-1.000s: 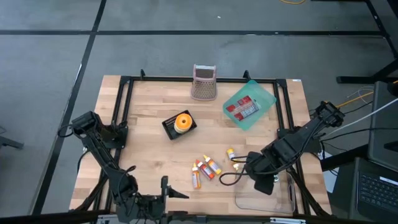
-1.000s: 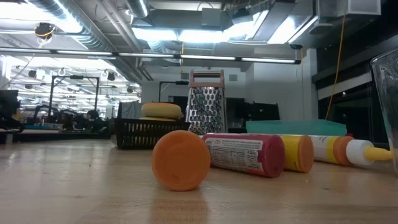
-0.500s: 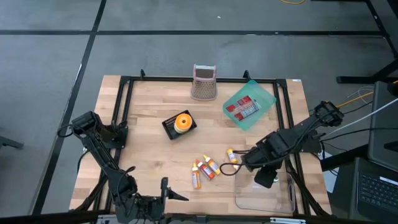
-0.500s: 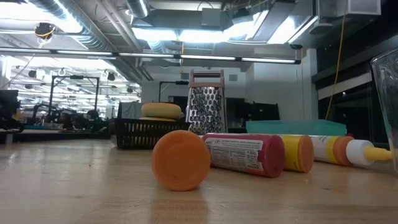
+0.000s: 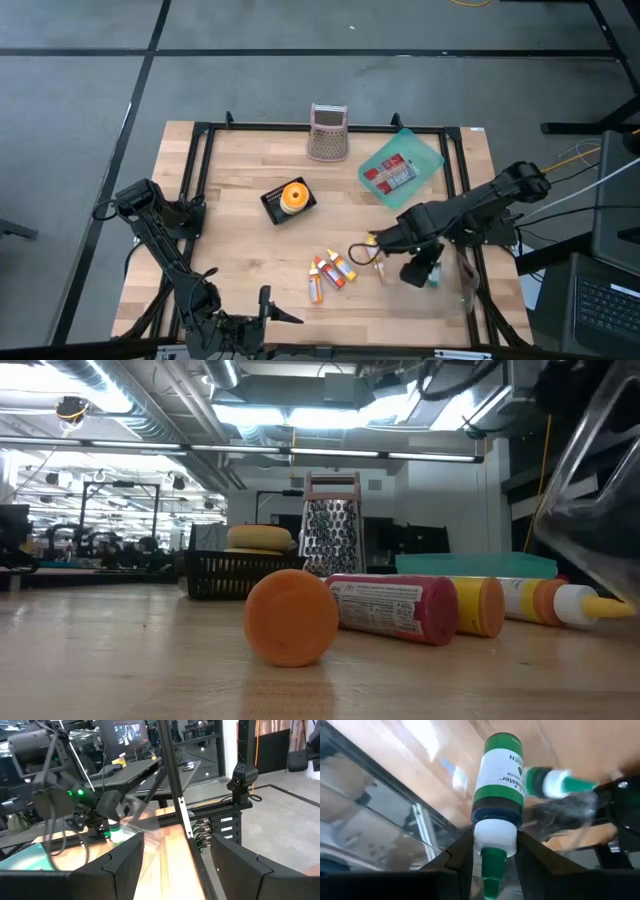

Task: Pick & Place Food Item
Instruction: Put the green food coloring bottle into the transparent bin

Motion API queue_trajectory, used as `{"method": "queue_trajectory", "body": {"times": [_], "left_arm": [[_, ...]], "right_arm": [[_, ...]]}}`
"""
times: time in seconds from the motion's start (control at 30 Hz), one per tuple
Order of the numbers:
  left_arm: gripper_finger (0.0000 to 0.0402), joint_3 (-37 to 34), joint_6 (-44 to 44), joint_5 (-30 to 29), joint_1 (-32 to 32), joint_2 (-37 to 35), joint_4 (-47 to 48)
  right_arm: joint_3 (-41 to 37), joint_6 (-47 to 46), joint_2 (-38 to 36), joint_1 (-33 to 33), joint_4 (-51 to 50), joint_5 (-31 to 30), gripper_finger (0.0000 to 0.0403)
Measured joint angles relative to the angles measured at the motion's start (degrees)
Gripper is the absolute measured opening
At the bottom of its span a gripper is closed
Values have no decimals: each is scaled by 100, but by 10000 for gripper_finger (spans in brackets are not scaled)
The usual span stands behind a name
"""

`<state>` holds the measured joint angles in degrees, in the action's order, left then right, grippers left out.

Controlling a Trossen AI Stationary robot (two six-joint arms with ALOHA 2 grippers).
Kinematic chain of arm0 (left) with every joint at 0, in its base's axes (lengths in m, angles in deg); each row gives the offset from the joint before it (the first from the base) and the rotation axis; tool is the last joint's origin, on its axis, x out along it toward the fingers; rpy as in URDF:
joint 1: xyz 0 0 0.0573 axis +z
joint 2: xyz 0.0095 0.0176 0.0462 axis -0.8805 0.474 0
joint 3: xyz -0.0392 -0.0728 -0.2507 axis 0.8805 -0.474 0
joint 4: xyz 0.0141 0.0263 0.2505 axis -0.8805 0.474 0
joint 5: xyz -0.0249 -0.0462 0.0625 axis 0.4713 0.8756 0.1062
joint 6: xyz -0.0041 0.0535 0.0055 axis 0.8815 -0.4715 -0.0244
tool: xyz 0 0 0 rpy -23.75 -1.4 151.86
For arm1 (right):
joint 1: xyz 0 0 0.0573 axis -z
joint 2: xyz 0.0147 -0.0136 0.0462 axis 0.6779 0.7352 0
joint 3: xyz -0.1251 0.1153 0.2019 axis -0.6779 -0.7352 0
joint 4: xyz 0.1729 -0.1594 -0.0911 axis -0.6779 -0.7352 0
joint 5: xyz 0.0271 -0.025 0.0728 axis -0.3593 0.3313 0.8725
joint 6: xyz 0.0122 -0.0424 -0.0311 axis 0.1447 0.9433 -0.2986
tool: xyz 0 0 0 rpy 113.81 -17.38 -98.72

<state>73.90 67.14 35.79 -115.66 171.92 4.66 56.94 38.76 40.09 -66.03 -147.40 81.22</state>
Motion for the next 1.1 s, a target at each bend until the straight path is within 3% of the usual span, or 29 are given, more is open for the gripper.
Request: {"method": "queue_trajectory", "body": {"times": [1.1], "left_arm": [[223,0,208,45,0,-2,121]], "right_arm": [[175,-560,-3,-528,435,169,114]]}}
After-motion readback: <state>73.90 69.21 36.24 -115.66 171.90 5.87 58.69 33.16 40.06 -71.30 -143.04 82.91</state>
